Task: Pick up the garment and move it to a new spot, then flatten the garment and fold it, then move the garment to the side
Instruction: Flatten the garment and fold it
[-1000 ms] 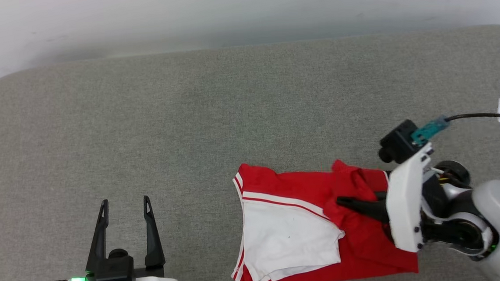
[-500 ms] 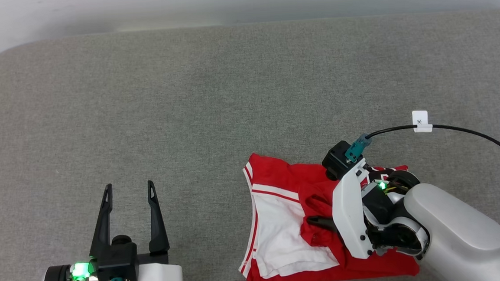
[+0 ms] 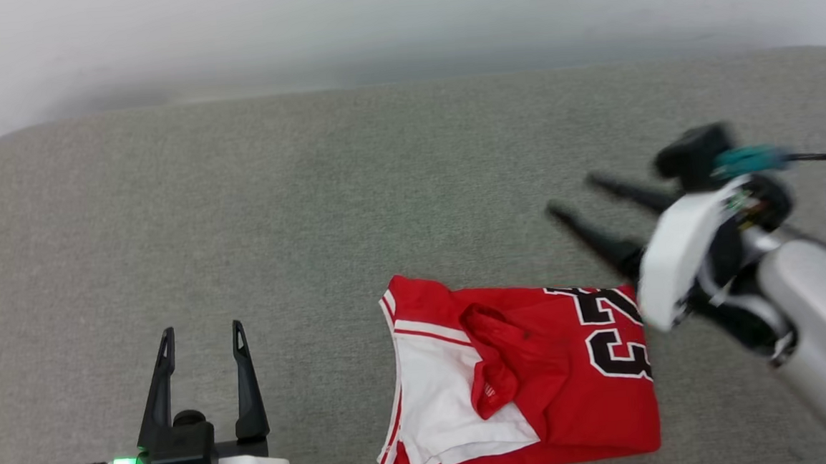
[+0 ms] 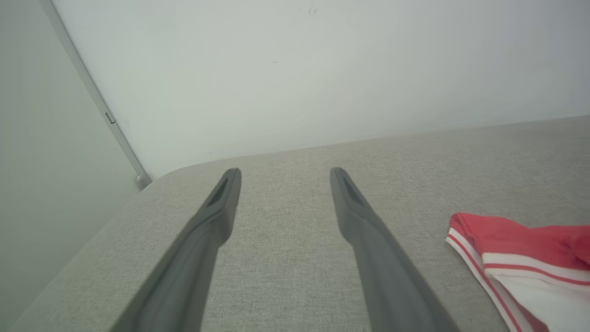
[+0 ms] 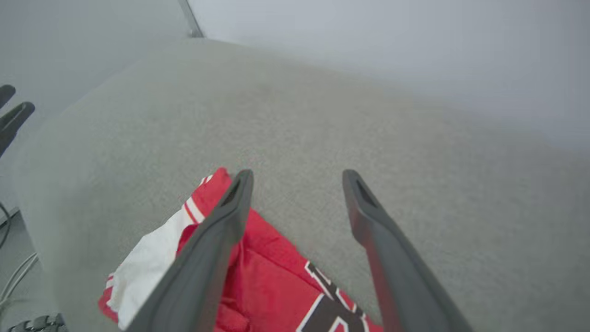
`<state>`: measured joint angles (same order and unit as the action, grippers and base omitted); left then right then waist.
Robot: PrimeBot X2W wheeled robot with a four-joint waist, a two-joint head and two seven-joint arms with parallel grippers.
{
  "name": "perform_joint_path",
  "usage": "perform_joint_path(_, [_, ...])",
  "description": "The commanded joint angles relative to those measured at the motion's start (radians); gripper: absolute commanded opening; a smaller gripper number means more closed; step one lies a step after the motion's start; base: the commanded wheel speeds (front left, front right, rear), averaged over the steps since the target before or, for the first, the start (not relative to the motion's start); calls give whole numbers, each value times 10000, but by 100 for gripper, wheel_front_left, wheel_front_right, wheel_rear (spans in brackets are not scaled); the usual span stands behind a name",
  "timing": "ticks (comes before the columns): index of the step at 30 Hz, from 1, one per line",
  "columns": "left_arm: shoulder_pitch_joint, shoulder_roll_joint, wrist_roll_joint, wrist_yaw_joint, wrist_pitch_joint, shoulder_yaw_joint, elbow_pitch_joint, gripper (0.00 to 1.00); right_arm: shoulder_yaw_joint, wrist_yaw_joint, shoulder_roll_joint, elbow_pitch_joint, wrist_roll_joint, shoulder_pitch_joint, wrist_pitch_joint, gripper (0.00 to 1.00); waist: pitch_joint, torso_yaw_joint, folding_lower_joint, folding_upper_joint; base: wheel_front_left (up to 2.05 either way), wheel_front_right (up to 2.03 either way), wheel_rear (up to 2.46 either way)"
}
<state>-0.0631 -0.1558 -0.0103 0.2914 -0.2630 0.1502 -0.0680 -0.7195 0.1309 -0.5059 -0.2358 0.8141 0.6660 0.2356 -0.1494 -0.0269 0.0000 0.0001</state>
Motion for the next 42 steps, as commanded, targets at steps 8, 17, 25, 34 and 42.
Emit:
perform_joint_path(8, [-369, -9, 21, -26, -22, -128, -148, 100, 2915, -6, 549, -920, -2722, -966, -3910, 100, 447, 426, 0, -1, 0, 0, 0])
perform_joint_path(17, [-572, 44, -66, -84, -22, -290, -279, 100, 5918, -4, 1987, 269, -5107, -3397, -5007, 100, 683, 545, 0, -1, 0, 0, 0])
perform_joint_path(25, [-687, 134, -83, -258, -22, -431, -374, 100, 7031, -4, 3366, 2016, -5907, -5646, -5005, 100, 762, 571, 0, -1, 0, 0, 0])
perform_joint_path(34, [-852, 201, -43, -459, -22, -457, -259, 100, 7519, -4, 4069, 2355, -6125, -7182, -5007, 100, 929, 483, 0, -1, 0, 0, 0])
perform_joint_path(42, [-950, 232, -16, -539, -22, -545, -219, 100, 7485, -6, 3901, 2544, -6381, -6998, -5009, 100, 962, 526, 0, -1, 0, 0, 0])
